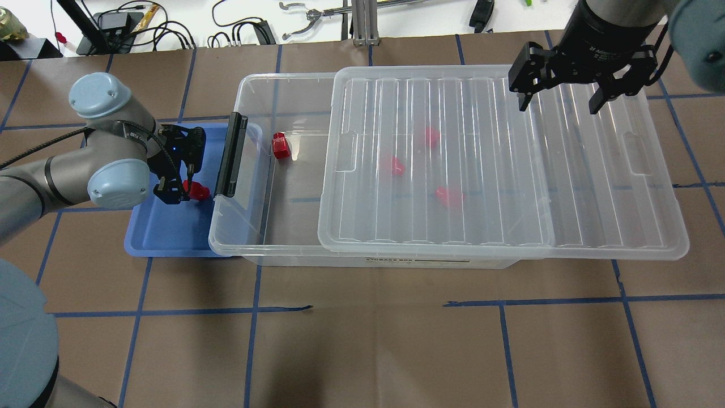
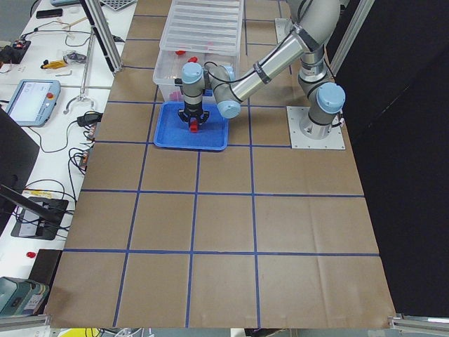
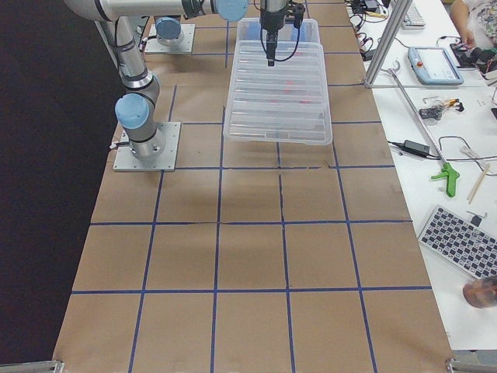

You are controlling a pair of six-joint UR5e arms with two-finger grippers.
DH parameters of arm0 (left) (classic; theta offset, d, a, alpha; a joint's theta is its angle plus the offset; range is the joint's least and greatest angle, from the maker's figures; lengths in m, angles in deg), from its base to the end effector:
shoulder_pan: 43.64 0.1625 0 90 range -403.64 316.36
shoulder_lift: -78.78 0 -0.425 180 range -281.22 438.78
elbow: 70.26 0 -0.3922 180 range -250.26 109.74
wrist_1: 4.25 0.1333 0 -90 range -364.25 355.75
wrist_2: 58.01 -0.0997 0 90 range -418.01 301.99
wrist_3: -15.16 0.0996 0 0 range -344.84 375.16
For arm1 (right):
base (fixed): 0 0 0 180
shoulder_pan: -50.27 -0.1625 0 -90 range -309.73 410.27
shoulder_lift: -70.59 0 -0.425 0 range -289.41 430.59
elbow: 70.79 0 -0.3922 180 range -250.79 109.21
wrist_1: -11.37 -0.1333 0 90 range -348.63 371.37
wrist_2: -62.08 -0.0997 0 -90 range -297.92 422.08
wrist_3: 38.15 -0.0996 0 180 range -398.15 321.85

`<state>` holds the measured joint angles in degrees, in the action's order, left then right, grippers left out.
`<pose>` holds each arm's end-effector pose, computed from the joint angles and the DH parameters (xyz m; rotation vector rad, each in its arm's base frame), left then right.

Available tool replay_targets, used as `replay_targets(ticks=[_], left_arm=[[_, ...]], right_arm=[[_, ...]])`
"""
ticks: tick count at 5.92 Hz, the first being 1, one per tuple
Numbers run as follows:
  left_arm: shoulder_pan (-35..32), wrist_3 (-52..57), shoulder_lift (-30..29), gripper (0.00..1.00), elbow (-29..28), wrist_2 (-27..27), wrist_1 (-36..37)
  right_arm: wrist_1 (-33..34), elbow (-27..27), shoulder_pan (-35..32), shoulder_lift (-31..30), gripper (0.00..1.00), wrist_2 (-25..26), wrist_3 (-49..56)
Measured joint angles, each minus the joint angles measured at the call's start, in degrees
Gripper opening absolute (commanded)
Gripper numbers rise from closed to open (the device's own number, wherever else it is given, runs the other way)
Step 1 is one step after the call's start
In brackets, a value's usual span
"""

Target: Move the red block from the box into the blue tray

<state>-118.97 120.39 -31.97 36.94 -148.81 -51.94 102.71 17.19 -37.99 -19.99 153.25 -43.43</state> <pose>0.0159 -0.5818 0.2270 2.1797 2.1597 -0.0399 0.1162 -0.4976 0.5128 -0.1922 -3.1155 0.1083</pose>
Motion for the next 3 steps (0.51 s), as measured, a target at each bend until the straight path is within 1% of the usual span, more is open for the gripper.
replay_targets(ticks=[1,2,3], left_arm=[[-0.8,-2.6,1.7,0.96,-4.5,0.0,-7.1],[-2.4,-6.0,3.8,0.95,-9.6,0.1,-16.1],[-4.6,-9.7,6.5,0.95,-14.2,0.3,-25.0]], right_arm=[[0.2,0.0,0.1,0.1,1.0,0.1,1.2],[0.4,0.0,0.8,0.1,1.0,0.3,3.0],[0.3,0.0,3.2,0.1,1.0,0.6,5.3]])
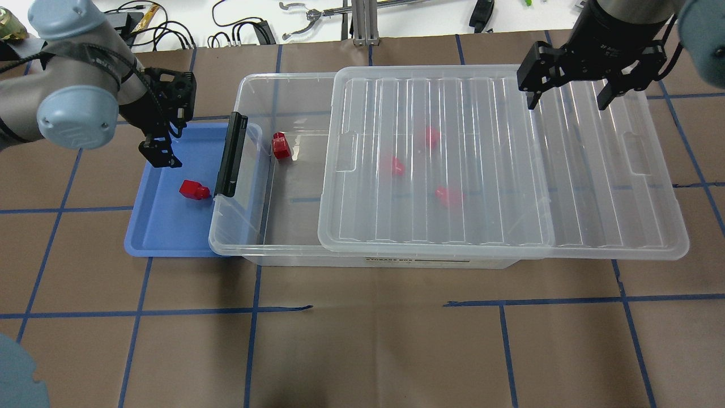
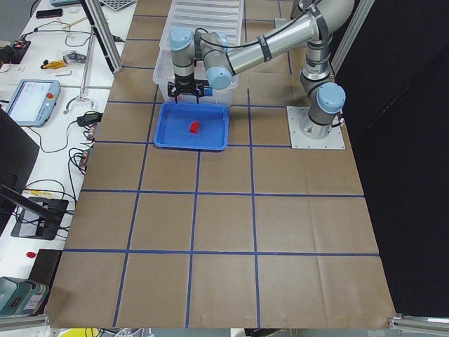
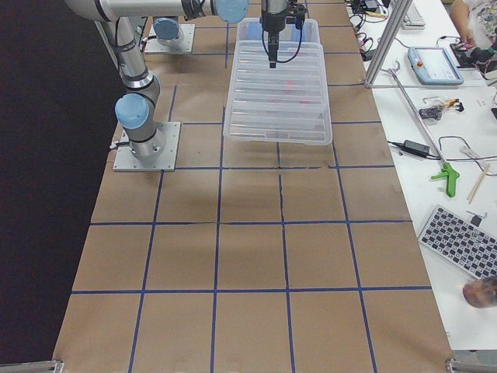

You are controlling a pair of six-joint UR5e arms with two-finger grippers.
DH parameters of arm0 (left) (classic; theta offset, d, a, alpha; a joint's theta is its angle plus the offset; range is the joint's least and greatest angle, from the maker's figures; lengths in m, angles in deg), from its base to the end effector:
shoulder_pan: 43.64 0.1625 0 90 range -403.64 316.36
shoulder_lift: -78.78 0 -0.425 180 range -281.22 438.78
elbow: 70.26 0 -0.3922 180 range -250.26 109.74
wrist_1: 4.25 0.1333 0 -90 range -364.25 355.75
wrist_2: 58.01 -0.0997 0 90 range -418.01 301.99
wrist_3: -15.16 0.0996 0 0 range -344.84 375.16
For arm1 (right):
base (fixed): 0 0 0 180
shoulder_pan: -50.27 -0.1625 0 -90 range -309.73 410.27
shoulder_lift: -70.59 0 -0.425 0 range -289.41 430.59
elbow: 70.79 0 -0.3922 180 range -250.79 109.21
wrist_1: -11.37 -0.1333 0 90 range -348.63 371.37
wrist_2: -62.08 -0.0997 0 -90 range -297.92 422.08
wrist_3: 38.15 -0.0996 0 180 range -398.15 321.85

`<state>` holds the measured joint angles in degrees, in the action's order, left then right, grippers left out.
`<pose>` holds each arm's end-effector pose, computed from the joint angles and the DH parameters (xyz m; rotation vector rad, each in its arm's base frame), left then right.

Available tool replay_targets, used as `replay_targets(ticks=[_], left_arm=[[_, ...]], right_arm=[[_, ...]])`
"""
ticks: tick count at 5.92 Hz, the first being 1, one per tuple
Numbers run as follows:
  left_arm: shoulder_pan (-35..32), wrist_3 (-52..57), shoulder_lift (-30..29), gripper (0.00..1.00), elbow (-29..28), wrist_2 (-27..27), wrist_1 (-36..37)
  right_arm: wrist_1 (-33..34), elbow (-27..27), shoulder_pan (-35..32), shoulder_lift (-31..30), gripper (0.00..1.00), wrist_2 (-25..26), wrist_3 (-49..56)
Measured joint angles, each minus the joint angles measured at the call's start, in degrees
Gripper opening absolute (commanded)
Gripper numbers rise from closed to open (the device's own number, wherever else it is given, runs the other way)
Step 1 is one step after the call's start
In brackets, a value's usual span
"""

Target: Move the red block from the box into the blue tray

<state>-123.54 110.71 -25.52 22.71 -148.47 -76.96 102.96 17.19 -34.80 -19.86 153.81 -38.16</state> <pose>-0.0289 -0.5935 0.3583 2.1280 2.3041 0.0097 0.0873 -0.5044 0.5121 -0.1355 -3.1036 0.1080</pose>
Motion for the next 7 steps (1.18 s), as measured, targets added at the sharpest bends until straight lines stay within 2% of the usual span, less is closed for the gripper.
replay_targets(ticks=[1,2,3,5,7], left_arm=[[-2.2,-5.1,2.4,0.95,-4.1,0.1,-7.5],[-4.8,-10.7,4.0,0.95,-7.3,0.0,-11.9],[-6.8,-18.4,4.2,0.96,-9.1,0.0,-12.8],[-8.6,-43.1,3.1,0.96,-9.9,0.2,-6.4],[-9.0,-64.0,4.7,0.95,-10.0,0.2,-6.3]], right_arm=[[-0.3,0.0,4.3,0.0,1.0,0.2,3.6],[-0.4,0.2,9.5,0.0,1.0,0.2,7.4],[0.1,0.8,14.4,0.0,1.0,0.3,12.1],[1.0,2.8,23.5,1.0,1.0,0.1,21.2],[2.5,3.6,29.2,5.2,1.0,0.1,24.6]])
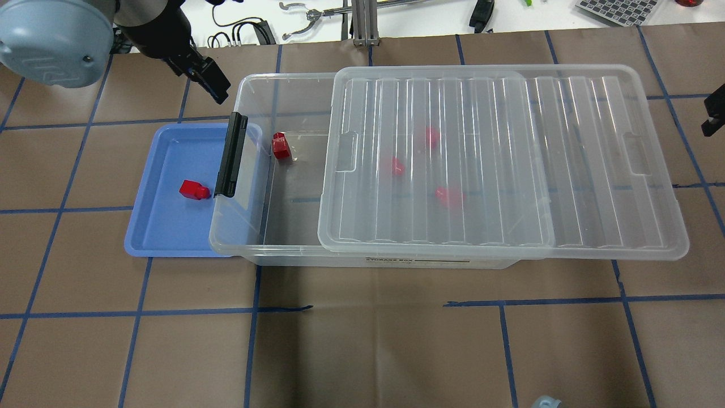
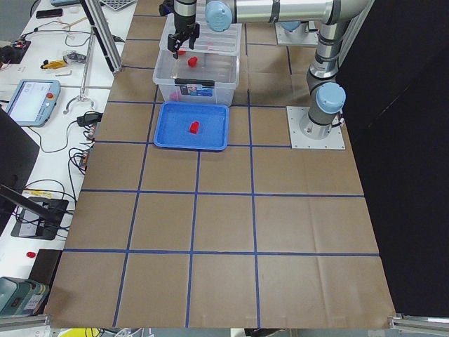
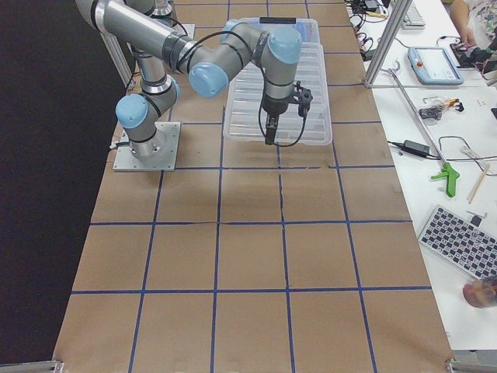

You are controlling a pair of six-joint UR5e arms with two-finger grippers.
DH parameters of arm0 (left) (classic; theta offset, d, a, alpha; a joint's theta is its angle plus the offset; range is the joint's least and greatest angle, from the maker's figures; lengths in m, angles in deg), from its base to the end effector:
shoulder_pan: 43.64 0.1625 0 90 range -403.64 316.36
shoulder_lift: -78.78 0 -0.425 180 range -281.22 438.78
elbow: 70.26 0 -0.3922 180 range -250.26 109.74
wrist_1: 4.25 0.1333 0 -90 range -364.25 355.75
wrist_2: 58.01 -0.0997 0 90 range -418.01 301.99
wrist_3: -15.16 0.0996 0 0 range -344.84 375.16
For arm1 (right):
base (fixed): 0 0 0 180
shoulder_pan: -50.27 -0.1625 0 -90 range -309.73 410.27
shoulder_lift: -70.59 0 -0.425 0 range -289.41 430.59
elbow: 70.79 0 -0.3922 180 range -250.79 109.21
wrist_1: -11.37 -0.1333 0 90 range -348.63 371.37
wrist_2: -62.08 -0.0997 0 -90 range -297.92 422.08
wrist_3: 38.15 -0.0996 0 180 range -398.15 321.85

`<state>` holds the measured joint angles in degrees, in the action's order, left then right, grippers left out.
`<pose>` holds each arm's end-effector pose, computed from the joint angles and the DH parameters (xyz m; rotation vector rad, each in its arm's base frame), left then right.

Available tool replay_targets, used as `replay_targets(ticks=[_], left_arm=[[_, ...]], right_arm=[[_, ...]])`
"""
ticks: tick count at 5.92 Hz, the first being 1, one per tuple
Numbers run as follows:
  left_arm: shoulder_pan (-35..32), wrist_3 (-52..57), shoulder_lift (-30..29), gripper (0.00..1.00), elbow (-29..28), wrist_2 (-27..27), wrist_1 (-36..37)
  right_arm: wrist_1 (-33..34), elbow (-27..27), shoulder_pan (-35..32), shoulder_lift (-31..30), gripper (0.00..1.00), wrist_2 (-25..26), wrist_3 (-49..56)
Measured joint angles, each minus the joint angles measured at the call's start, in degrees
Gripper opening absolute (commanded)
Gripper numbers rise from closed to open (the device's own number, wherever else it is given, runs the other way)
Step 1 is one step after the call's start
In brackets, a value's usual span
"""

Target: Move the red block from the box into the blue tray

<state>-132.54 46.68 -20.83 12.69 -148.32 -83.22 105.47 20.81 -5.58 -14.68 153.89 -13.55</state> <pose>-0.1217 -0.5785 0.4802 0.8094 2.9793 -0.2171 -0.1845 -0.5039 0.4395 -0.2598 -3.1214 -0.0774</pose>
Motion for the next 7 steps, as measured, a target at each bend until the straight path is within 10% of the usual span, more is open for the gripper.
replay_targets(ticks=[7], left_arm=[[0.8,-21.3,6.4,0.99,0.8,2.7,-9.9]], right_arm=[[10.3,9.3,3.2,1.8,1.0,-0.3,2.7]])
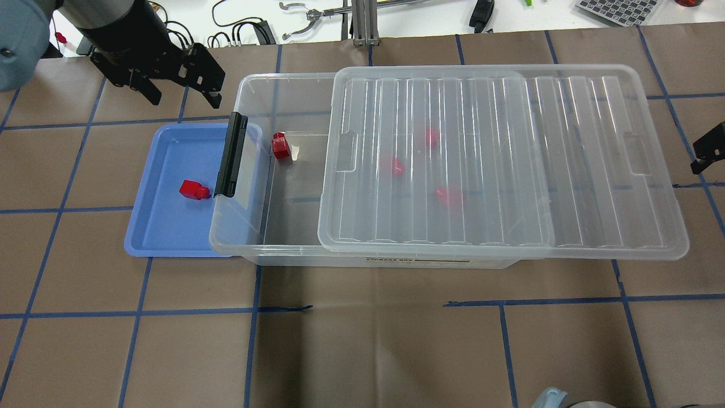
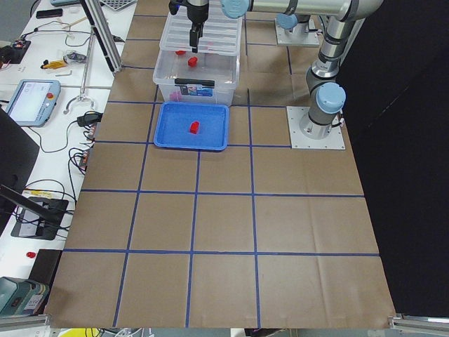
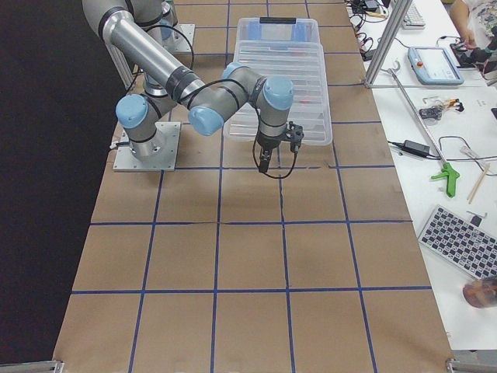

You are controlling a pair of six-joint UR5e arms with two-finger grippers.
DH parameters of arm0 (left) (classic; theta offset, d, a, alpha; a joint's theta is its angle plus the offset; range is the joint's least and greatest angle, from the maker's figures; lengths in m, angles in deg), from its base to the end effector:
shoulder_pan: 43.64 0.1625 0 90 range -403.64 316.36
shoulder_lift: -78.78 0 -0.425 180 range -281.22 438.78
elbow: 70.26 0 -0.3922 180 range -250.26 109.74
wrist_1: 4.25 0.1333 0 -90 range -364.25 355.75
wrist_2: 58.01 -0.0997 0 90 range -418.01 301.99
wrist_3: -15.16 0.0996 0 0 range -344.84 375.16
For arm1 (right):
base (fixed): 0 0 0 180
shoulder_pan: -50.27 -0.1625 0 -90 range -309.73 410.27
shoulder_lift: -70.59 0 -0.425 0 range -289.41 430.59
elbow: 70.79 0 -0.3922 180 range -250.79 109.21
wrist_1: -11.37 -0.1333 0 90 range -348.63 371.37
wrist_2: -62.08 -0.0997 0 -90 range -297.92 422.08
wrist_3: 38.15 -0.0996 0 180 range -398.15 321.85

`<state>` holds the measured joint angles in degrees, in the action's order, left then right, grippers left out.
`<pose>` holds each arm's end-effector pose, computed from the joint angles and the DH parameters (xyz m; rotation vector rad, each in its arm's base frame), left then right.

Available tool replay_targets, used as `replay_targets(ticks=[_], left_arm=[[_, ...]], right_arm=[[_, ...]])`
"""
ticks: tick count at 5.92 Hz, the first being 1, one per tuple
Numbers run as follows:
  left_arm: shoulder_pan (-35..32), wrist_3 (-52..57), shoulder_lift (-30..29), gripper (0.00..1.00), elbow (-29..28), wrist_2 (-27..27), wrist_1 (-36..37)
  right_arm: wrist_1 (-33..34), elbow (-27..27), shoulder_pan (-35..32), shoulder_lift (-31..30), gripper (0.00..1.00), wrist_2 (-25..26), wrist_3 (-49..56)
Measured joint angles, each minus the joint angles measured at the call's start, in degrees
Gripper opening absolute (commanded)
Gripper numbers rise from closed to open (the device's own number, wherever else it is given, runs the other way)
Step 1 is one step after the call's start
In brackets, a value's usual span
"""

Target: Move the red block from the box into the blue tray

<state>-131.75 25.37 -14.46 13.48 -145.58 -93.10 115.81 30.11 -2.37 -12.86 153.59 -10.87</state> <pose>-0.1202 -0.5266 0.5155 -0.2276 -3.0965 0.1193 -0.2098 -0.4902 0.3625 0.2743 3.1224 0.0917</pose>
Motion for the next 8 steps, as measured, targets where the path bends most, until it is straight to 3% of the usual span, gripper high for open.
replay_targets(ticks=[8], left_arm=[[0.1,-5.4,0.0,0.99,0.7,0.5,-0.3]], right_arm=[[-0.2,3.2,-4.7,-0.3,1.0,-3.5,-1.7]])
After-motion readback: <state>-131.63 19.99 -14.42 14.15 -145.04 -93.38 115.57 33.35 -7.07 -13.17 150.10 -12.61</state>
